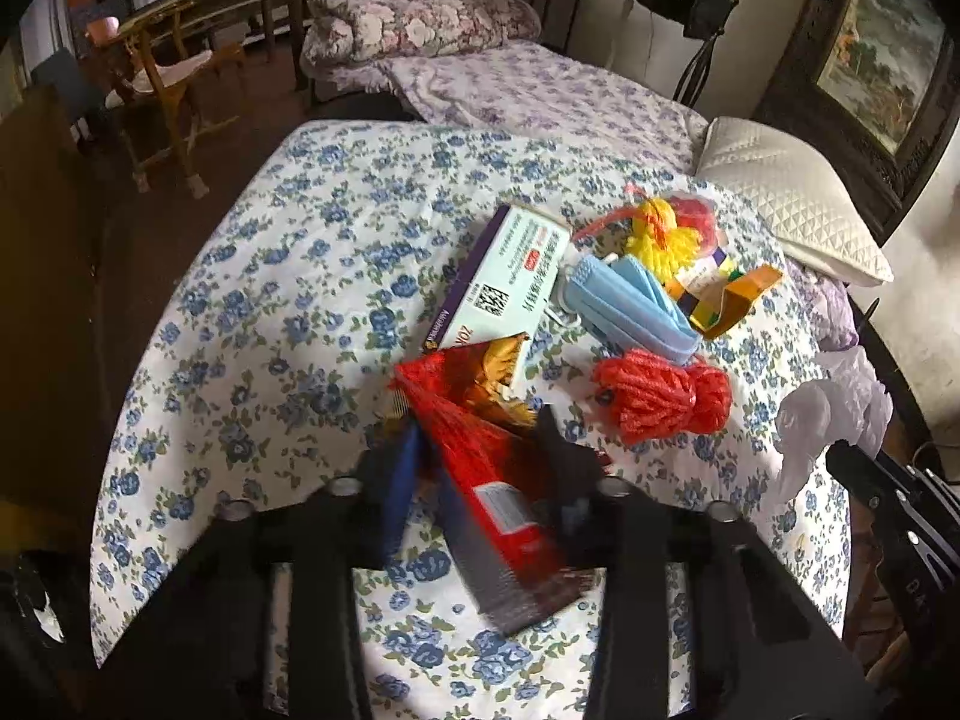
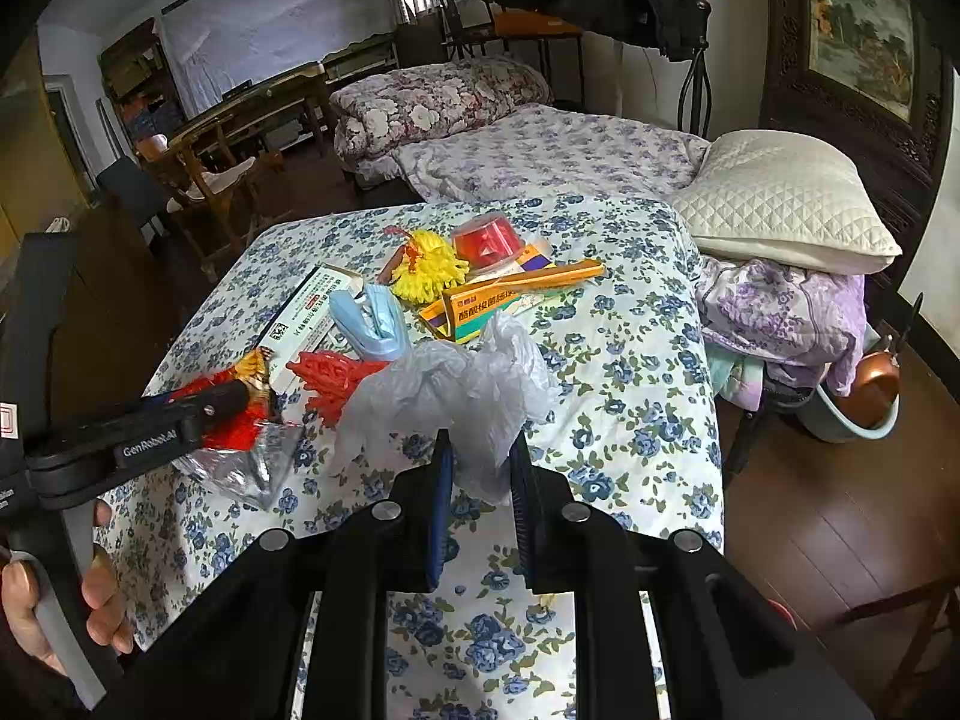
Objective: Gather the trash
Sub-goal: 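Grasp the white plastic bag with the right tool while the left grasps the red snack bag, then carry the white plastic bag and red snack bag in both tools to the red wastebasket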
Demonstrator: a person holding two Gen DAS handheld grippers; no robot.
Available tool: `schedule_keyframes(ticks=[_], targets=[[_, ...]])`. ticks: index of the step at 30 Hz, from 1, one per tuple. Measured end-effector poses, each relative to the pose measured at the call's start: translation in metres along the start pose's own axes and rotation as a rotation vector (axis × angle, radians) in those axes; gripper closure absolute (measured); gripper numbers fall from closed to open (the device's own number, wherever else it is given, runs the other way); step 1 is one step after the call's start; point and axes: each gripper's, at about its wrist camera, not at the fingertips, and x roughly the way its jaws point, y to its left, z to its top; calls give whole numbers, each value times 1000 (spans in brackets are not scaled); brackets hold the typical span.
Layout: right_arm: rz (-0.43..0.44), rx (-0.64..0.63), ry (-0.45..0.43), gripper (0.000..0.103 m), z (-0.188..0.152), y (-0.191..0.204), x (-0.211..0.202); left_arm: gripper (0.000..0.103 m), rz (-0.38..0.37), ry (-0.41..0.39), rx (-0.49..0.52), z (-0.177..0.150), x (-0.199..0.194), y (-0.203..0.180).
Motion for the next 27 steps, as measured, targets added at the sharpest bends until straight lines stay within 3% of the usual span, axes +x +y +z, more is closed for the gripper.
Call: schedule_keyframes(ticks=[7, 10, 13, 14, 17, 18, 27], targets=[[32, -1, 18, 84, -3, 1, 2, 78, 2, -59, -83, 5, -23, 37], [97, 11, 70, 82, -8, 0, 11, 78, 13, -82, -126, 5, -34, 60], [96, -22, 97, 82, -17, 5, 12, 78, 13, -79, -164, 3, -38, 79], [82, -38, 104, 75, -20, 7, 12, 78, 15, -79, -168, 4, -39, 82], [15, -66, 123, 32, -31, 10, 13, 78, 6, -83, -184, 5, -42, 89], [-4, -73, 125, 25, -32, 11, 13, 78, 3, -85, -185, 5, -43, 89], [-31, -80, 5, 20, -20, 17, -7, 78, -10, -104, -165, 4, -49, 82]])
